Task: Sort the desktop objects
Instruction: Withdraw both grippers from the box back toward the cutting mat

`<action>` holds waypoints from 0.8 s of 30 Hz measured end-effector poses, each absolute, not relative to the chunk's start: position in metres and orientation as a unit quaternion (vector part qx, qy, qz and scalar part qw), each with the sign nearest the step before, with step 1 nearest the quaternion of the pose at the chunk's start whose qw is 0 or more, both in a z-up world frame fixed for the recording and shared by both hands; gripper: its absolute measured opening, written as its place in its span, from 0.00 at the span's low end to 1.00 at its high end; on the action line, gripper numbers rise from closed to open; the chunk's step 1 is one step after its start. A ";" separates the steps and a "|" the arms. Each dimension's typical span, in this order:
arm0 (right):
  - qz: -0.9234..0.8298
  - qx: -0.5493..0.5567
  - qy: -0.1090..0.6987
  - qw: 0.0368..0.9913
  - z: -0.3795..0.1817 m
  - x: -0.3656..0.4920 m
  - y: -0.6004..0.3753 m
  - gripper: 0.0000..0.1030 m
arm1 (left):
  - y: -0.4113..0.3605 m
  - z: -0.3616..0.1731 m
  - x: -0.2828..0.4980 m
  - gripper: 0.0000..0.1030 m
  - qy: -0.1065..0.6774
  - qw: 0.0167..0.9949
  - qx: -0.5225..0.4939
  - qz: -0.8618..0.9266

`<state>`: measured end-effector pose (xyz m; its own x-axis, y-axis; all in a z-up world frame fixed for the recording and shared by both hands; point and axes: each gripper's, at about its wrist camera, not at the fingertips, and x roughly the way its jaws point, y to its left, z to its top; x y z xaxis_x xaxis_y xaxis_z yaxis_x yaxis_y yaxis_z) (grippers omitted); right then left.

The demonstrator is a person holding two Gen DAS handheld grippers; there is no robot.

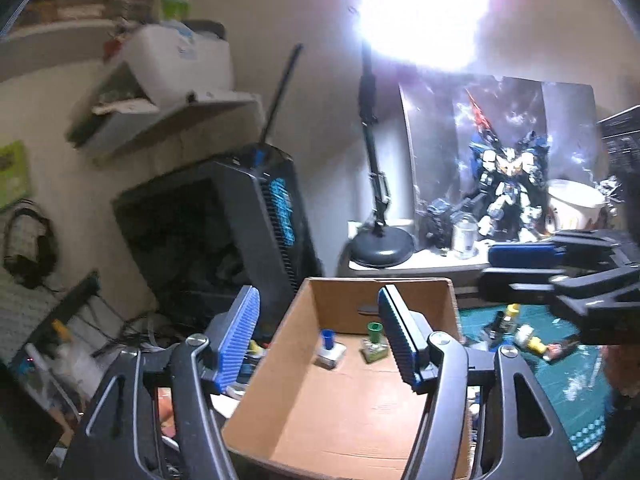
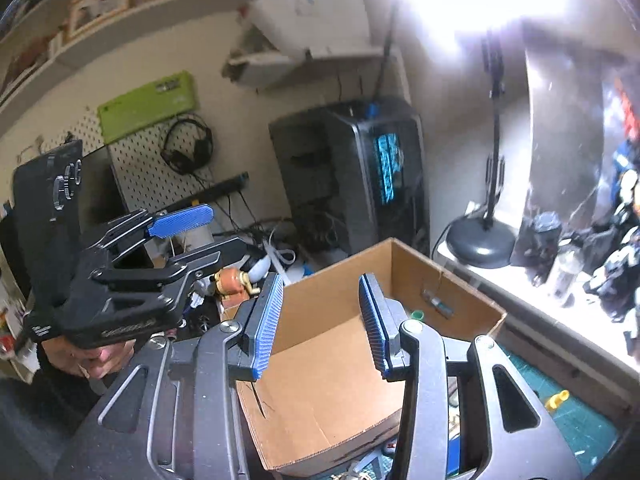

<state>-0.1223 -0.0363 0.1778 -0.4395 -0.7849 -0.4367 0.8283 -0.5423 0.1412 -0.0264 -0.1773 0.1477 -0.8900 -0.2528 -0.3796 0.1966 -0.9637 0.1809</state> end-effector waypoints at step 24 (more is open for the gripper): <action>-0.917 0.143 0.027 0.371 0.117 0.020 0.080 0.54 | -0.123 0.064 0.034 0.78 -0.021 0.059 0.182 -0.981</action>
<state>0.0204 0.0796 0.1166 -0.6844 -0.6723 -0.2821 0.6877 -0.7238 0.0566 0.0338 -0.1233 0.0643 -0.9268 -0.1237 -0.3546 0.1083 -0.9921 0.0628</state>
